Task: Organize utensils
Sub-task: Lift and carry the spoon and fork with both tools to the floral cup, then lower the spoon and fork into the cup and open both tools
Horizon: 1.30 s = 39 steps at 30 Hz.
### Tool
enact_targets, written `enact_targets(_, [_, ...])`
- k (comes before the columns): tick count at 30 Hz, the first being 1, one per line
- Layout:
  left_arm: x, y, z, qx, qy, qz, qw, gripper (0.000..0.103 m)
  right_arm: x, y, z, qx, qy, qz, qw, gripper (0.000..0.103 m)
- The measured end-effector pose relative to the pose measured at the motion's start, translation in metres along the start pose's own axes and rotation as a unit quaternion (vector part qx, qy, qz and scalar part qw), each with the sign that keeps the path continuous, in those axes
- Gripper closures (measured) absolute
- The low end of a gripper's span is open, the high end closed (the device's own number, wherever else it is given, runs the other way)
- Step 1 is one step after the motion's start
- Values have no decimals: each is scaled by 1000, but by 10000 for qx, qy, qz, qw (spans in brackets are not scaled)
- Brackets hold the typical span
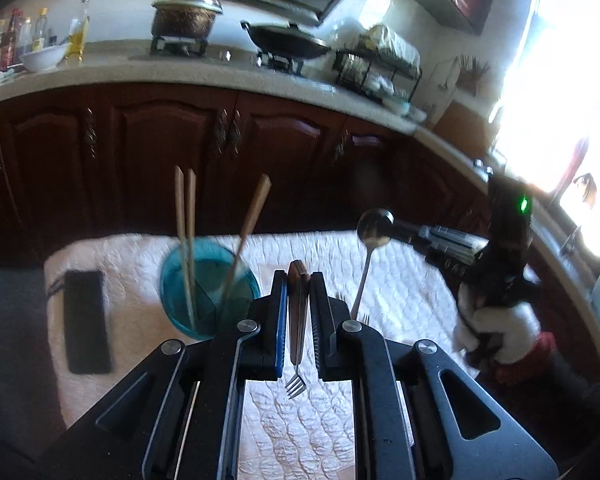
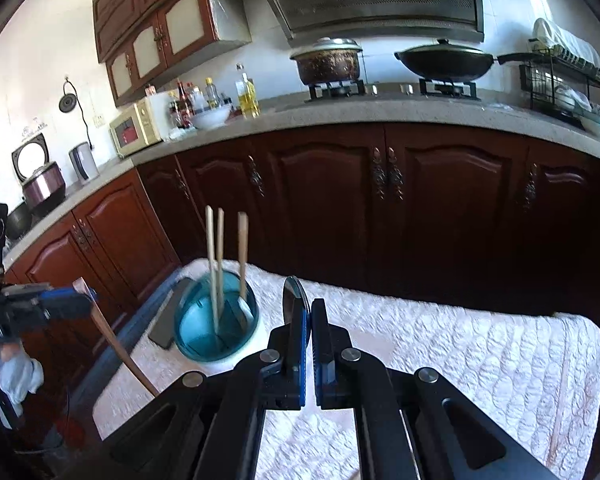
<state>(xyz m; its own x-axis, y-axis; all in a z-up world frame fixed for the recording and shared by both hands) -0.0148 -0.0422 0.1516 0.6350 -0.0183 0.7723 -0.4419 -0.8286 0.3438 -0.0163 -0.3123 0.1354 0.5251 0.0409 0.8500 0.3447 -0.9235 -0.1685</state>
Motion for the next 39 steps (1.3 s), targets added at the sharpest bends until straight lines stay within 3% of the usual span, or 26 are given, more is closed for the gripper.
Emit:
enact_targets(3, [23, -9, -17, 99, 195, -19, 9998, 93, 14, -10, 6, 82, 116, 6, 9999, 101])
enact_targets(5, [37, -13, -25, 361, 387, 94, 9986, 93, 24, -18, 12, 77, 194, 6, 9998, 101])
enact_targets(10, [54, -29, -23, 724, 667, 128, 9951, 93, 42, -39, 34, -118, 405, -97, 9991, 101])
enact_targets(16, [47, -56, 9, 1379, 805, 165, 9870, 93, 40, -66, 67, -531, 512, -420, 9964, 101])
enact_targets(23, [23, -75, 44, 1604, 624, -15, 9851, 93, 17, -93, 90, -1005, 702, -832, 9890, 101])
enact_targets(29, [5, -75, 63, 1744, 509, 43, 9834, 93, -5, -89, 108, -910, 341, -757, 9924, 101])
enact_targets(39, [-12, -77, 79, 1787, 310, -147, 9833, 93, -42, -71, 126, -216, -477, -153, 9985, 100])
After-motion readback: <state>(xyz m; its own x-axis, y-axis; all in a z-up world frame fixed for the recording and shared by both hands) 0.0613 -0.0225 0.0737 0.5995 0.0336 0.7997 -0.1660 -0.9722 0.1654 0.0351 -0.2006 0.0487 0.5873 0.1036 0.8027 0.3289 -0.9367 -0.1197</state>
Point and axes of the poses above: each gripper's, at about its wrist camera, not at the fingertips, and z roughly the way its jaws point, y to its right, x to its top, the point moved 2 cm from there along z, roughly the way its jaws point, and after that the axes turned 4 degrees about y, right-handed, at the moved point
